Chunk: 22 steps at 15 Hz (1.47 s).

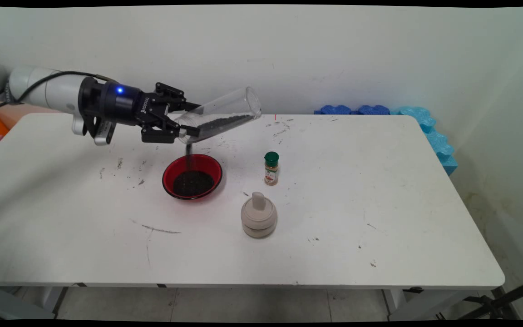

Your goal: Pour the black seasoning powder in the red bowl

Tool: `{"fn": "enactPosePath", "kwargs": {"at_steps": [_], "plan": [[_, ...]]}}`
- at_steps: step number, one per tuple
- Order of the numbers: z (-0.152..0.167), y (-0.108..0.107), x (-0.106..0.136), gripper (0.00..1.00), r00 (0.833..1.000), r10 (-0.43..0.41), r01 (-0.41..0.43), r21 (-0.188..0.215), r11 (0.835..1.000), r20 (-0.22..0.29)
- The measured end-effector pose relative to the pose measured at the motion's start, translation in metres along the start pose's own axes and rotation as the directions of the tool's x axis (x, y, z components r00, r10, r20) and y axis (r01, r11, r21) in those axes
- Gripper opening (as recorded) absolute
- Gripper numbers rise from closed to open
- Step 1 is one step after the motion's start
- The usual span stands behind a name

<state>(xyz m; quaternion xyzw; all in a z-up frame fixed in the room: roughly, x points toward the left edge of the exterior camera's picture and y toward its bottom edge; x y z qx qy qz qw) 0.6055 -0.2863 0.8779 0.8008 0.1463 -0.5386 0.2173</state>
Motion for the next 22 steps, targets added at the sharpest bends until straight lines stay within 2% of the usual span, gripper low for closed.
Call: {"fn": "enactPosePath", "kwargs": {"at_steps": [22], "plan": [[-0.0041,0.0053,-0.0052,0.00,1.000,0.006,-0.005,-0.030,1.000,0.030]]}}
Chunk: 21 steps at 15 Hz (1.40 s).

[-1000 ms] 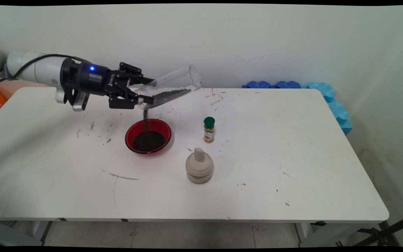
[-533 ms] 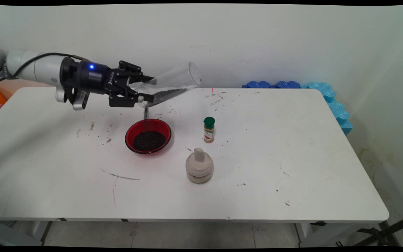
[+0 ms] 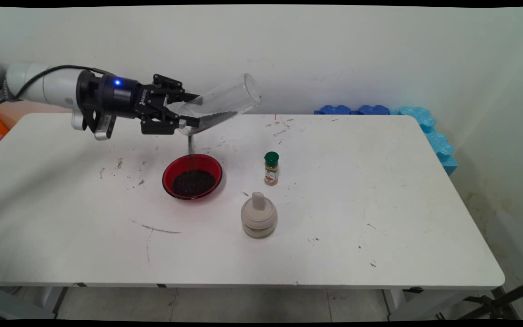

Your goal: Pour the black seasoning powder in the red bowl

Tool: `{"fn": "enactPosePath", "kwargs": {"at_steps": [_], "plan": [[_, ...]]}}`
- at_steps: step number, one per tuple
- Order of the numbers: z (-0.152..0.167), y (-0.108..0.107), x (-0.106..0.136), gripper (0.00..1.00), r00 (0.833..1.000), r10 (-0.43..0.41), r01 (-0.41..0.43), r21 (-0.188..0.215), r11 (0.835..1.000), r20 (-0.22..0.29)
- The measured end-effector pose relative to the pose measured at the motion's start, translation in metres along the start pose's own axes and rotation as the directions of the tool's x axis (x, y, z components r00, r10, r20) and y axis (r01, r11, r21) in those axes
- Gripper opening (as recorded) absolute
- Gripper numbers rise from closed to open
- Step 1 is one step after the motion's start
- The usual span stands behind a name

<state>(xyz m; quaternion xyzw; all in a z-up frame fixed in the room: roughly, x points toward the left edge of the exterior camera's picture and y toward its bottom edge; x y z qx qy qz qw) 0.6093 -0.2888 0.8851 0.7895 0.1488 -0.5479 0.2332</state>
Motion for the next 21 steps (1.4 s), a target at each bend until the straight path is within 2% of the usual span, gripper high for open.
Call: {"fn": "enactPosePath", "kwargs": {"at_steps": [21], "plan": [[0.0002,0.0064,-0.0056,0.00,0.999,0.020,-0.019,-0.035,0.999,0.031]]}}
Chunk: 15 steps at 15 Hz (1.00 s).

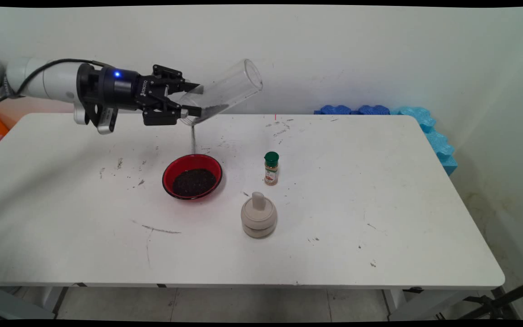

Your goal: Pour the black seasoning powder in the red bowl

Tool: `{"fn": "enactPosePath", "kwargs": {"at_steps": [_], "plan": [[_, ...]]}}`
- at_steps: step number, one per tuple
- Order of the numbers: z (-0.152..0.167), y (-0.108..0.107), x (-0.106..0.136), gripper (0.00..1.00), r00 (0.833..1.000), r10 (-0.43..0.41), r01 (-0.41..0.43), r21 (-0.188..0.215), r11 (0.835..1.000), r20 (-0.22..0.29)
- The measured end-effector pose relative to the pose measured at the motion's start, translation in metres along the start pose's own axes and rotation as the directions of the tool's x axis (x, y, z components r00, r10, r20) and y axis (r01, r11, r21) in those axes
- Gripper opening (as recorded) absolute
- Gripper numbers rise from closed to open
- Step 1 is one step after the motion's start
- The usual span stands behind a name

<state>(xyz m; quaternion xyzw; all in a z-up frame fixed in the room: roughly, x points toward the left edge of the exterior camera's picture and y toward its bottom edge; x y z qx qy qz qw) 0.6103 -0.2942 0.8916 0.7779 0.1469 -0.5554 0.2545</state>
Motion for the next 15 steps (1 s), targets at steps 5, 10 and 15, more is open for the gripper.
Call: {"fn": "enactPosePath", "kwargs": {"at_steps": [5,10,15], "plan": [[-0.0008,0.0004,-0.0009,0.00,1.000,0.003,-0.003,-0.003,1.000,0.004],[-0.0028,-0.0003,-0.0016,0.00,1.000,0.005,-0.005,-0.004,1.000,0.005],[-0.0051,-0.0015,-0.0018,0.00,1.000,0.007,-0.007,-0.002,1.000,0.003]]}}
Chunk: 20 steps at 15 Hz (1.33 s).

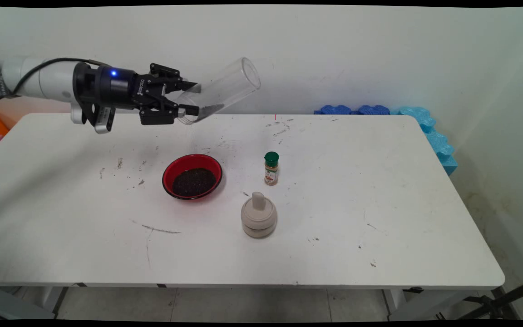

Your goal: Pour the black seasoning powder in the red bowl

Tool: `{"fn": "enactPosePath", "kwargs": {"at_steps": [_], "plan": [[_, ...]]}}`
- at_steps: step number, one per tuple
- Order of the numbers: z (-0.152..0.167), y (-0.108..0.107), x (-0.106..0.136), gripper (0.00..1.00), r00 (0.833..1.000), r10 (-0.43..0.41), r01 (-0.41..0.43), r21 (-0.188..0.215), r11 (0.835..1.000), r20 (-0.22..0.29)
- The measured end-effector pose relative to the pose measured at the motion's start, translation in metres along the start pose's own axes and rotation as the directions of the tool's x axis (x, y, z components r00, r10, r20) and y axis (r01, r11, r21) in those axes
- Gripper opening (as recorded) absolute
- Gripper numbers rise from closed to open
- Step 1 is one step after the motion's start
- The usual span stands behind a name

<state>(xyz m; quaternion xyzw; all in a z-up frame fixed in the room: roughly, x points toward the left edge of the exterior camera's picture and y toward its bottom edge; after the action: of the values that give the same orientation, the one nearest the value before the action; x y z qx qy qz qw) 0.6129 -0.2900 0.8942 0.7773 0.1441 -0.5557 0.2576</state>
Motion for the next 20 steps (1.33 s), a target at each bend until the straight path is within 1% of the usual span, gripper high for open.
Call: {"fn": "enactPosePath", "kwargs": {"at_steps": [7,10,12,14,17,20], "plan": [[-0.0039,-0.0019,-0.0009,0.00,1.000,0.013,-0.013,0.003,1.000,0.000],[-0.0057,-0.0015,-0.0013,0.00,0.999,0.047,-0.047,0.007,0.999,-0.003],[-0.0069,-0.0006,-0.0015,0.00,0.995,0.097,-0.097,0.017,0.995,-0.009],[-0.0081,0.0008,-0.0018,0.00,0.987,0.157,-0.157,0.029,0.987,-0.015],[-0.0092,0.0034,-0.0029,0.00,0.969,0.247,-0.245,0.044,0.968,-0.027],[-0.0105,0.0060,-0.0047,0.00,0.941,0.336,-0.334,0.060,0.941,-0.036]]}}
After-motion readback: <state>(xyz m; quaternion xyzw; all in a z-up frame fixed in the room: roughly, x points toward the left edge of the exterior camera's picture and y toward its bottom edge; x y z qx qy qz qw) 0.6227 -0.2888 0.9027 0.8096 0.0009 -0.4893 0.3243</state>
